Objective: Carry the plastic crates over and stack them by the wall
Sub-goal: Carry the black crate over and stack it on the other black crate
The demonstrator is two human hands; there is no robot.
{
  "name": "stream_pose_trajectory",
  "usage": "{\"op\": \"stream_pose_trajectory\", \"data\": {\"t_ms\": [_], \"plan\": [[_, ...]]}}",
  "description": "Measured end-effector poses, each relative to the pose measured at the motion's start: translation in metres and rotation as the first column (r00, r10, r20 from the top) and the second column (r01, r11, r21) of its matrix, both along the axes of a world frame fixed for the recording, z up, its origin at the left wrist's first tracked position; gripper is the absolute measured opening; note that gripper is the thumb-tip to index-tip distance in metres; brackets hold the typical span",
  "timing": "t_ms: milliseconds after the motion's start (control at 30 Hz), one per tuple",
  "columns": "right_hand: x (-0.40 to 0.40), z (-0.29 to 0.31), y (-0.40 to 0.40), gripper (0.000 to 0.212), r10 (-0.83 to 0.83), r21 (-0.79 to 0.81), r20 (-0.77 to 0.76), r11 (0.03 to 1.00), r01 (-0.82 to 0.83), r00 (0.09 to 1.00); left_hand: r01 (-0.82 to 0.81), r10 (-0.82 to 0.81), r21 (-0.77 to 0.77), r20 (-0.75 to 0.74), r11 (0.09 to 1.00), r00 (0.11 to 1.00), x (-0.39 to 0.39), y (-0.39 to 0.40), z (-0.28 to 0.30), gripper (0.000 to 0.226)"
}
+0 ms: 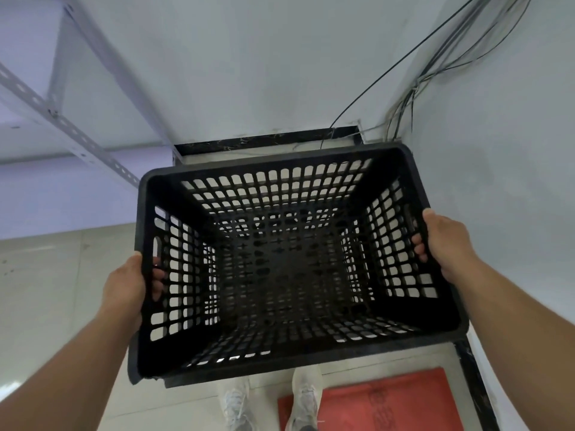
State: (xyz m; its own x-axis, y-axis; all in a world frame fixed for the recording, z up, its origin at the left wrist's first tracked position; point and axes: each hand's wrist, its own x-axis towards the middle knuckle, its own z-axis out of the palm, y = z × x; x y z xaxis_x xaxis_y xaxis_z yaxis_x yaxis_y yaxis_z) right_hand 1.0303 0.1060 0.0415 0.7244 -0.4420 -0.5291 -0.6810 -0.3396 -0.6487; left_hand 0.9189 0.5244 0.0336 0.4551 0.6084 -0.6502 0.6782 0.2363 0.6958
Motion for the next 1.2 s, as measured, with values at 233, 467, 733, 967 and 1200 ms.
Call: {"op": "stream_pose_trajectory", "data": {"t_ms": [233, 467, 733, 967, 1200], "plan": [[-0.004, -0.006, 0.007, 0.040, 0.025, -0.014, -0.014, 1.000, -0.025, 1.000, -0.024, 0.024, -0.012, -0.010, 1.000, 1.000, -0.006, 0.008, -0.001, 0.034], [-0.010, -0.006, 0.006, 0.044, 0.063, -0.034, -0.019, 0.997, -0.064, 0.998, -0.018, 0.017, -0.048, -0.005, 0.999, 1.000, -0.006, 0.010, 0.000, 0.034], [-0.021, -0.010, 0.003, 0.042, 0.075, -0.054, -0.007, 0.996, -0.076, 0.997, 0.021, -0.020, 0.057, -0.013, 0.998, 1.000, -0.004, 0.006, -0.001, 0.032], [-0.020, -0.012, 0.008, 0.040, 0.089, -0.108, 0.028, 0.990, -0.085, 0.996, 0.054, -0.053, 0.143, -0.010, 0.988, 0.999, -0.004, 0.002, -0.002, 0.037], [-0.020, -0.019, 0.006, 0.045, 0.127, -0.192, 0.035, 0.974, -0.118, 0.991, 0.075, -0.081, 0.189, 0.020, 0.979, 0.997, -0.009, -0.002, -0.003, 0.039]]}}
